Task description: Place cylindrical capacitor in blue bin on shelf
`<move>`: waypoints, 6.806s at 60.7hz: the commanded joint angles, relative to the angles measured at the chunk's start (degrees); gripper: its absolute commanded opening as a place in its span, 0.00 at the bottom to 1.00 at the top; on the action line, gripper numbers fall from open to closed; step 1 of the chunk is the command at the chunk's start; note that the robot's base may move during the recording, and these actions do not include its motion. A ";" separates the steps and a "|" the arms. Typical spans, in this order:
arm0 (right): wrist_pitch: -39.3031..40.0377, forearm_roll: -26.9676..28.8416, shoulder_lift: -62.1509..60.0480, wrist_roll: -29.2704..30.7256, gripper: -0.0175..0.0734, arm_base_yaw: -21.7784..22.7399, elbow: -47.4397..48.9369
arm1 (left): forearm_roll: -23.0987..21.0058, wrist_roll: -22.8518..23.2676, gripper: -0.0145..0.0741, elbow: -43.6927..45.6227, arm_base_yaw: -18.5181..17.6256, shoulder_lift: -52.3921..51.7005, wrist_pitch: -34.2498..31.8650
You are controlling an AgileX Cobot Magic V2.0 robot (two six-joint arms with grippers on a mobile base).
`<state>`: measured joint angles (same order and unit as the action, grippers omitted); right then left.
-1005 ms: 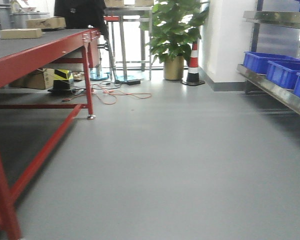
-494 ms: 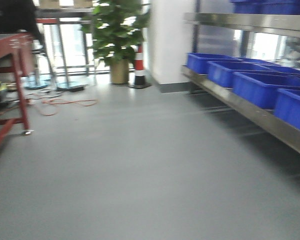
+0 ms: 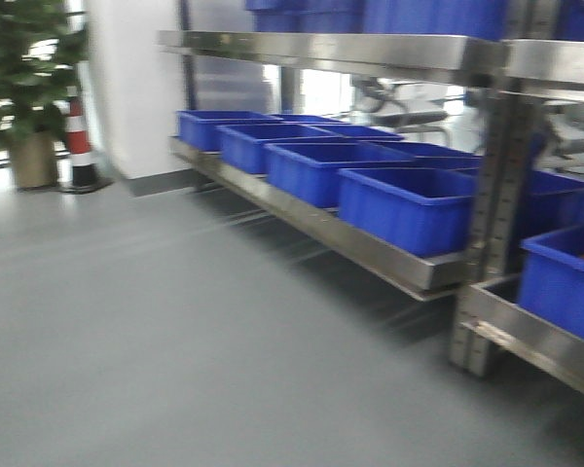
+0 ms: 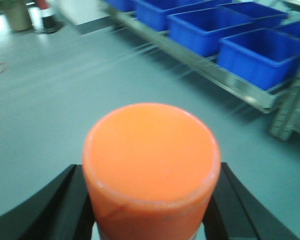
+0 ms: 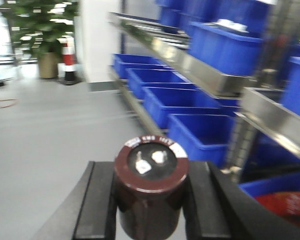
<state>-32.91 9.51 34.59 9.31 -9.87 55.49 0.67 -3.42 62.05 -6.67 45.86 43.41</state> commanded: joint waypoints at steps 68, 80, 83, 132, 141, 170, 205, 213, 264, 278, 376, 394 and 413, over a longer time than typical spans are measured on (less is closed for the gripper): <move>2.03 -0.08 -0.26 0.22 0.17 -0.06 0.53 | -0.26 -0.09 0.04 0.30 0.09 -0.49 -1.29; 2.03 -0.08 -0.26 0.22 0.17 -0.06 0.53 | -0.26 -0.09 0.04 0.30 0.09 -0.49 -1.29; 2.03 -0.08 -0.26 0.22 0.17 -0.06 0.53 | -0.26 -0.09 0.04 0.30 0.09 -0.49 -1.29; 2.03 -0.08 -0.26 0.22 0.17 -0.06 0.53 | -0.26 -0.09 0.04 0.30 0.09 -0.49 -1.29; 2.03 -0.08 -0.26 0.22 0.17 -0.06 0.53 | -0.26 -0.09 0.04 0.30 0.09 -0.49 -1.29; 2.03 -0.08 -0.26 0.22 0.17 -0.06 0.53 | -0.26 -0.09 0.04 0.30 0.09 -0.49 -1.29; 2.03 -0.08 -0.26 0.22 0.17 -0.06 0.53 | -0.26 -0.09 0.04 0.30 0.09 -0.49 -1.29; 2.03 -0.08 -0.26 0.22 0.17 -0.06 0.53 | -0.26 -0.09 0.04 0.30 0.09 -0.49 -1.29; 2.03 -0.08 -0.26 0.22 0.17 -0.06 0.53 | -0.67 -0.71 0.04 2.93 -1.17 1.85 -6.12; 2.03 -0.08 -0.26 0.22 0.17 -0.06 0.53 | -0.11 -2.68 0.04 16.70 -14.66 14.60 -5.14; 2.03 -0.08 -0.26 0.22 0.17 -0.06 0.53 | -1.19 -2.68 0.55 47.76 -28.36 46.22 8.82; 2.24 -0.08 -0.26 0.22 0.17 -0.06 0.53 | -0.67 -1.76 0.22 31.32 -24.60 29.19 10.08; 2.71 -0.08 -0.26 0.22 0.17 -0.06 0.53 | -0.67 1.47 0.21 7.68 -18.58 4.52 2.09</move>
<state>-32.54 9.51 34.59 9.31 -9.87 55.49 0.00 -3.37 74.78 -26.84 56.24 48.32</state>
